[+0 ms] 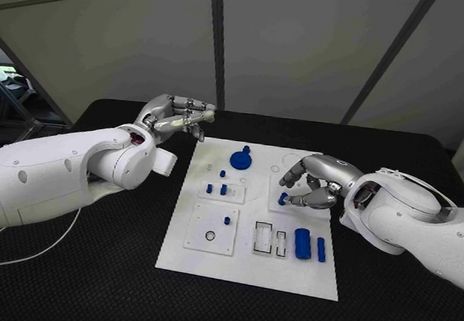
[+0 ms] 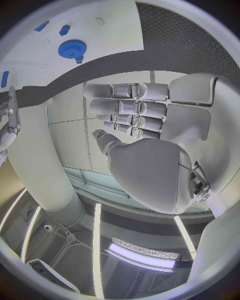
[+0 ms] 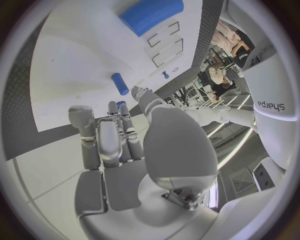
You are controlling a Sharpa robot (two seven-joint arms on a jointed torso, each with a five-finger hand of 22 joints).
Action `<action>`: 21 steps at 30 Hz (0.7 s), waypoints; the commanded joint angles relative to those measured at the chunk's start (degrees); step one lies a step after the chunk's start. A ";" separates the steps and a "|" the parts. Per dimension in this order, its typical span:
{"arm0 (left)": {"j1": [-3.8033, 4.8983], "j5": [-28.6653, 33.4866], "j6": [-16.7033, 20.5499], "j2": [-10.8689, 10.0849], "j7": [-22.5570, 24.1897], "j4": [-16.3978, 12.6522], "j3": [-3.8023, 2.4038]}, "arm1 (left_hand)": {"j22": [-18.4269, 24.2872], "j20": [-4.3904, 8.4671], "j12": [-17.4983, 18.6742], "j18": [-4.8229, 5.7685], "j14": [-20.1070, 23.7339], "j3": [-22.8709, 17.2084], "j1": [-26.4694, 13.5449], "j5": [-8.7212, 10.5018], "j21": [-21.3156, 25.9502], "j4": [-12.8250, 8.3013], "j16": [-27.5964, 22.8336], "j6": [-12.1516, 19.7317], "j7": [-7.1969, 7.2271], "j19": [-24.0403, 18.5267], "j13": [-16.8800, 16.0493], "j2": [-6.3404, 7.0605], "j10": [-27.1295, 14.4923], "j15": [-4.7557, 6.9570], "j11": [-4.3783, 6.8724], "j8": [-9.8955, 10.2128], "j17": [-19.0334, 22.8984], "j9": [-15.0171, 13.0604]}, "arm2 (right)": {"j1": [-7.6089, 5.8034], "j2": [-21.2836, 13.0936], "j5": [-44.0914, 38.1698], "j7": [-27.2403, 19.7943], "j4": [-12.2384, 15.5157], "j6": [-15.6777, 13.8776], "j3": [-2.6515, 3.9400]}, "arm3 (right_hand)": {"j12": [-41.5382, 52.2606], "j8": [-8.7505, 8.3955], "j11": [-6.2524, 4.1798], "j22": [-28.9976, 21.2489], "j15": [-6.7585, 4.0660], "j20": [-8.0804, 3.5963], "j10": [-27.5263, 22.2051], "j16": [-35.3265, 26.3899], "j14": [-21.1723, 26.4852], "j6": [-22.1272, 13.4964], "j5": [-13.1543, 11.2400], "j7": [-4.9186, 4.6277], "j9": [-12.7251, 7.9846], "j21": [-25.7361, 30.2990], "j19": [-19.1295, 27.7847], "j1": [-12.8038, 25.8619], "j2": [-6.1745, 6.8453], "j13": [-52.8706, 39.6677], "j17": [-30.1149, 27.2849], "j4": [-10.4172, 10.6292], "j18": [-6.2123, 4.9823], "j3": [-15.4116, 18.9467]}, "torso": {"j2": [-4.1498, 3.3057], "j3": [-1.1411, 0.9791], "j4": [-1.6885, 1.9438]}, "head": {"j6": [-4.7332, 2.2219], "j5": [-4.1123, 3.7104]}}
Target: Assemble the parts on the task board
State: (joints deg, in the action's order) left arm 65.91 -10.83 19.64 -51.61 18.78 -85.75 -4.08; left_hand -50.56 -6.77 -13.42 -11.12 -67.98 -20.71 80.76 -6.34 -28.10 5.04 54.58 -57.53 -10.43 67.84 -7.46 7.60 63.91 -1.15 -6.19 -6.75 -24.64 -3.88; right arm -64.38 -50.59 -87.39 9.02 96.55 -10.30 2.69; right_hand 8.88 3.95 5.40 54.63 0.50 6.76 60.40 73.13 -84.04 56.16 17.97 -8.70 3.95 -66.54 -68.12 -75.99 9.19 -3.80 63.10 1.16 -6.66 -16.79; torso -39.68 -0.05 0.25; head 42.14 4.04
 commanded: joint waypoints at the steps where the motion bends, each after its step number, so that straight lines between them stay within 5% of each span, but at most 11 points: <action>1: 0.05 0.04 -0.01 -0.01 1.11 -0.01 -0.02 | 0.10 -0.18 -0.39 0.67 0.04 0.31 0.18 -0.14 0.31 0.06 -0.21 0.11 -0.11 0.20 -0.08 -0.51 -0.09 -0.23 0.10 -0.14 0.09 0.00 | -0.04 0.54 -2.42 0.53 -0.40 2.57 -0.10 | 0.59 -0.11 -0.07 0.44 0.05 -0.02 1.09 0.70 -1.51 -0.09 -0.18 0.04 0.02 -0.10 -0.36 -0.67 -0.34 -0.12 0.69 -0.12 -0.68 0.19 | 0.00 0.05 0.00 | 0.11 0.13; 21: 0.05 0.04 -0.27 -0.16 0.58 -0.12 -0.02 | 0.13 -0.18 -0.42 0.67 0.01 0.36 0.14 -0.13 0.34 0.09 -0.20 0.15 -0.13 0.23 -0.08 -0.52 -0.17 -0.23 0.07 -0.13 0.10 0.01 | 0.17 2.33 -6.95 2.94 -0.98 5.80 -0.45 | 2.00 0.79 -0.69 2.98 -0.51 -0.61 5.16 2.71 -1.98 2.88 0.01 0.15 0.42 -1.98 -2.08 -2.12 -1.16 -0.21 2.99 -0.32 -0.18 -3.03 | 0.03 -0.02 -0.08 | 0.75 0.62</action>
State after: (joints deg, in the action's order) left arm 65.90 -10.83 19.64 -51.72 18.78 -85.79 -4.09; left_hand -50.50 -6.77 -13.71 -11.12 -67.98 -20.71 80.76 -6.34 -28.10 5.04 54.58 -57.53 -10.43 67.84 -7.45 7.60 63.91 -1.15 -6.19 -6.75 -24.60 -3.88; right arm -64.16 -48.38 -92.55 11.12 95.51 -5.83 2.25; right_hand 10.64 4.45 4.71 57.48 0.50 6.33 65.01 75.55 -84.04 58.50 17.97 -8.42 4.32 -68.29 -69.78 -77.51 8.13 -3.97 66.02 0.86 -6.67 -19.34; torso -39.63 -0.04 0.23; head 42.89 4.59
